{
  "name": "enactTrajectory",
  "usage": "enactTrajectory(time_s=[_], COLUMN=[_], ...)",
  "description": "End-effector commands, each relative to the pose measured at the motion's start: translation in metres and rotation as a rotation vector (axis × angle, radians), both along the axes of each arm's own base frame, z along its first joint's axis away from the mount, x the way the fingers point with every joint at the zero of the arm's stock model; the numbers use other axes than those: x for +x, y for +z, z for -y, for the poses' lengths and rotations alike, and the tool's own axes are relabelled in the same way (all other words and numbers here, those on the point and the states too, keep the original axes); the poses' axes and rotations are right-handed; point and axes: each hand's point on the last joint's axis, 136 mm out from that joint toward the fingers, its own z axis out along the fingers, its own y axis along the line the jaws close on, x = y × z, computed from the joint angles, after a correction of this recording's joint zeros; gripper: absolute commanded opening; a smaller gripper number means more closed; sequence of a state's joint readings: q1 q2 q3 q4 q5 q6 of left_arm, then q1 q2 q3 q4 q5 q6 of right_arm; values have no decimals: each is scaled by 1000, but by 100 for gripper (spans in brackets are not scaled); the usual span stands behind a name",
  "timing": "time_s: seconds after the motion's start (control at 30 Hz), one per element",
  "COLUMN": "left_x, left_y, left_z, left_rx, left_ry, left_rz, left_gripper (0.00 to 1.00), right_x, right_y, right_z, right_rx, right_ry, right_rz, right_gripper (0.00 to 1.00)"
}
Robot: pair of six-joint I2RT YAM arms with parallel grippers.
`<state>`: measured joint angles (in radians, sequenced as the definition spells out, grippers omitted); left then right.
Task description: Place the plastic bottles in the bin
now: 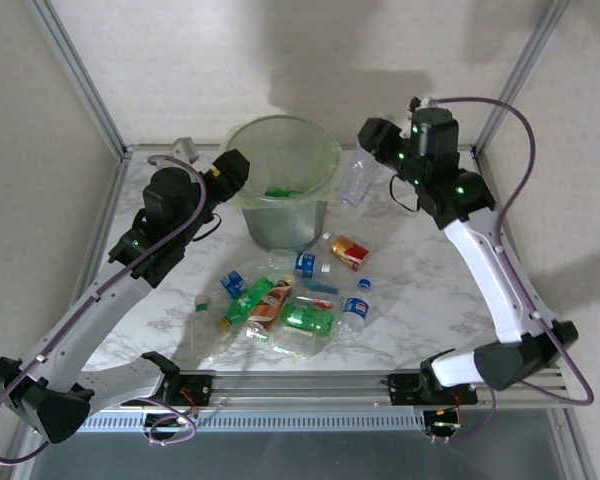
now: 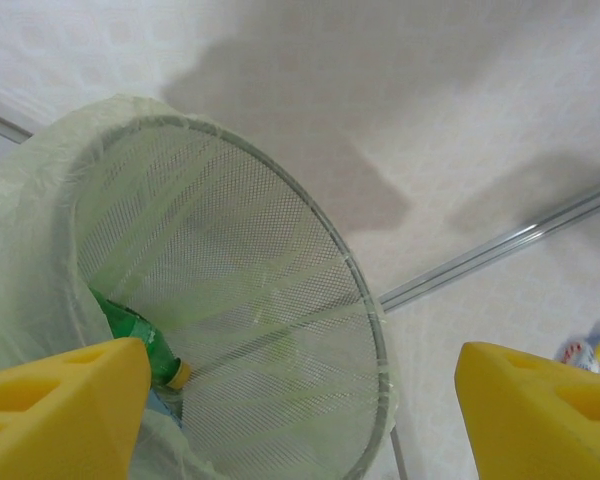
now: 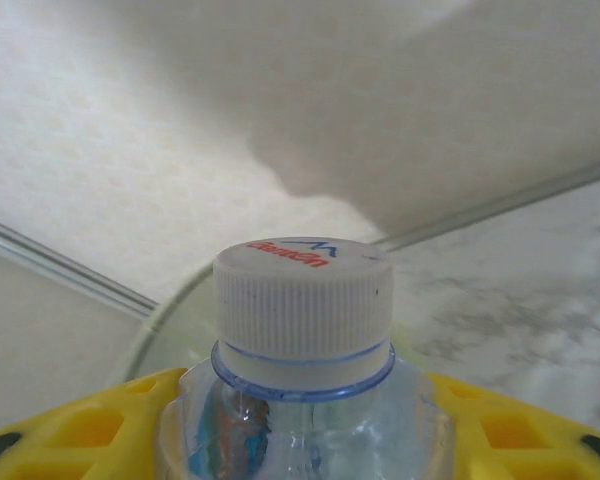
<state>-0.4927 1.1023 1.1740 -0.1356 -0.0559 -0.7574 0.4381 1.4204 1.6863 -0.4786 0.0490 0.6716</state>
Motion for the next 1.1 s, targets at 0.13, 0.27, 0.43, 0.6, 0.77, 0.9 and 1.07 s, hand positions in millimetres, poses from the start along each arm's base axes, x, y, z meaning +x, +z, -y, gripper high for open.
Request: enactTrajectory(time_s=[0.13,0.27,0.43,0.6,0.77,0.9,1.07], left_x=[-5,-5,-5,-4,-1,-1,-2], left_y=[-7,-12,-13,-11,-12,-13,-15], left_z=[-23,-27,-28,-28,-26,-26,-29], left_rx=[3,-1,-5,-13,-14,-15,-13], left_ry=[77,84,86,79,73,73,83], left_rz=[-23,-32,-33,-26,-29,-30,-37], left_gripper=[79,79,79,79,79,79,79], right_x=[30,43,55,60,63,64,62], right_y=[33,25,1,-29,-53,-64,-67], right_z=[-60,-84,-107,-125,-135,-139,-140], right_rx=[69,37,-1,-51,-88,-110,-121], right_ry=[122,144,168,185,197,201,200], right_rz=[103,101,66,19,-26,-44,-53], right_gripper=[52,53,53,53,54,57,61])
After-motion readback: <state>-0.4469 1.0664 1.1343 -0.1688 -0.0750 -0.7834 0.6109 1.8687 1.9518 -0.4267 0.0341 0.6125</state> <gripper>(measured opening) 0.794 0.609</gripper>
